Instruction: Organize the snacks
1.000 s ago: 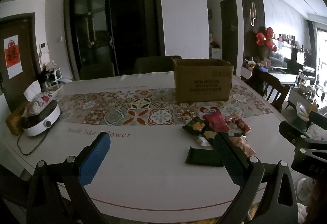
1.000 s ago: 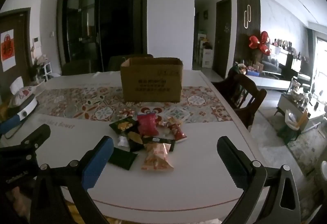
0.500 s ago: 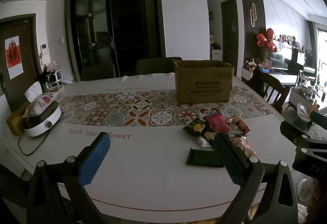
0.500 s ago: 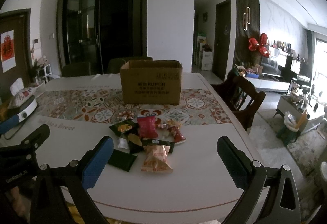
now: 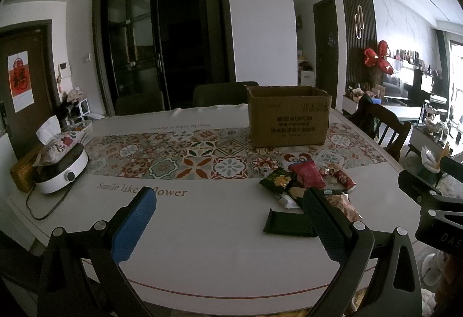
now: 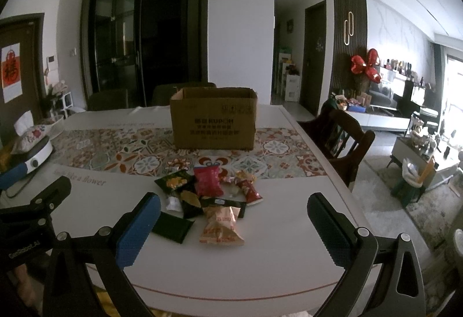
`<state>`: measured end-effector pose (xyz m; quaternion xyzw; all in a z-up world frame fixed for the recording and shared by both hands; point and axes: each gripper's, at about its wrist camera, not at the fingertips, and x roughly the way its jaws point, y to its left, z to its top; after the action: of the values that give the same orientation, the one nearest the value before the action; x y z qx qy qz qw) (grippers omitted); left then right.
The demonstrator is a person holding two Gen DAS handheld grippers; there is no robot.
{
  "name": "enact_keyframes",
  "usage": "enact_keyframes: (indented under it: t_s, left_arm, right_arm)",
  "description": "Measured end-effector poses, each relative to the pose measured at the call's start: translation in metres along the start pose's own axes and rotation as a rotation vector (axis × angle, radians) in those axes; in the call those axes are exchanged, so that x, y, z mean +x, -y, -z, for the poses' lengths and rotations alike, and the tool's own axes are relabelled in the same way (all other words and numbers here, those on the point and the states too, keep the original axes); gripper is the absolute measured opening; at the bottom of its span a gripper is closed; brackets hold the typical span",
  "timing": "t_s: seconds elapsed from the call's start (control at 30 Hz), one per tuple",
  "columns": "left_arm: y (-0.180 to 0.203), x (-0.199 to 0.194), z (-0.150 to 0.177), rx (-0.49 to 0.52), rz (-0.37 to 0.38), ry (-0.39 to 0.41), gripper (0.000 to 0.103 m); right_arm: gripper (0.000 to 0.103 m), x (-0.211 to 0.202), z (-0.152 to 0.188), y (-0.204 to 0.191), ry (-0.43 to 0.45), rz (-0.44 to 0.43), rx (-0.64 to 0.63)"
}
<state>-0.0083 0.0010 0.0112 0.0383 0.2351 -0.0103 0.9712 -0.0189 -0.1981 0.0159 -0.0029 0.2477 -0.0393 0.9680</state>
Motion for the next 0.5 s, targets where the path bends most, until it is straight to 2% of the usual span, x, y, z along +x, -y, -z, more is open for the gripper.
enact_keyframes:
  t_s: [0.5]
  left_arm:
    - [0.0003, -0.0001, 0.0006, 0.001, 0.000, 0.001, 0.103]
  right_arm:
    - [0.102, -0.0012, -0.0020, 0.0007, 0.010, 0.002, -0.001]
